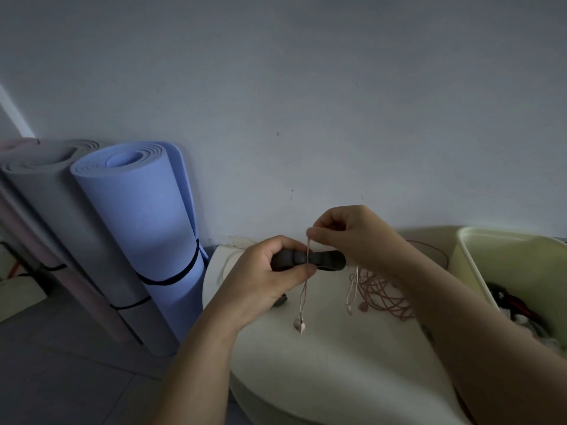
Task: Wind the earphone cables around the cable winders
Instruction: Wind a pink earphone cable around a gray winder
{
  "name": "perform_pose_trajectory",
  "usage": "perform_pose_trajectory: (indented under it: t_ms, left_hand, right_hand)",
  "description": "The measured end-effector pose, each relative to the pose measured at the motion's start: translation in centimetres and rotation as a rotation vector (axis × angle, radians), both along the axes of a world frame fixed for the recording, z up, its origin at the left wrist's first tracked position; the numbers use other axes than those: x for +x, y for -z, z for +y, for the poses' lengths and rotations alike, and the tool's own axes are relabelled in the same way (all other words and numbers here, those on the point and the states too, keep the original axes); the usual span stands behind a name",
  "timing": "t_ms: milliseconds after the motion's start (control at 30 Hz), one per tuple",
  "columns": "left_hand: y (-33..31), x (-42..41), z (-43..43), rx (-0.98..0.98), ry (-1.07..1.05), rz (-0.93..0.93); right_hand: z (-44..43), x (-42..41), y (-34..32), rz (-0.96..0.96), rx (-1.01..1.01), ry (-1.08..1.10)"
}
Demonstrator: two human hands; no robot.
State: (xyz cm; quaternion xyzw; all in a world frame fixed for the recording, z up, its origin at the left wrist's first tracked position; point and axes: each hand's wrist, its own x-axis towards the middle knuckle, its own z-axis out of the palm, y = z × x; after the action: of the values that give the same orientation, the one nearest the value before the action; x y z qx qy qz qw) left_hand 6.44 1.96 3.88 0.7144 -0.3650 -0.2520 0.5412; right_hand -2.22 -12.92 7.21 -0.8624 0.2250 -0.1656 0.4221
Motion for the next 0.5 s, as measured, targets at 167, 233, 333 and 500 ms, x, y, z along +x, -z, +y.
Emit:
perform_pose_trajectory:
  t_ms: [167, 233, 333, 500]
  left_hand:
    - [-0.1, -0.2, 0.2, -0.023, 0.047, 0.019]
    - [0.0, -0.3, 0.3, -0.014, 0.092, 0.041]
    - [0.0, -0.3, 0.5, 0.0, 0.156, 0.071]
    - [0.0, -0.2, 0.6, 0.003, 0.192, 0.09]
  right_hand:
    - [-1.4, 0.3, 0.9, -0.151, 0.146, 0.179]
    - [-2.5, 0.3, 1.4, -0.214, 0.249, 0.263]
    - [-3.8, 0.3, 2.5, -0.232, 0.387, 0.331]
    - [-4.5, 0.5, 3.9, -0.251, 0.54, 0.318]
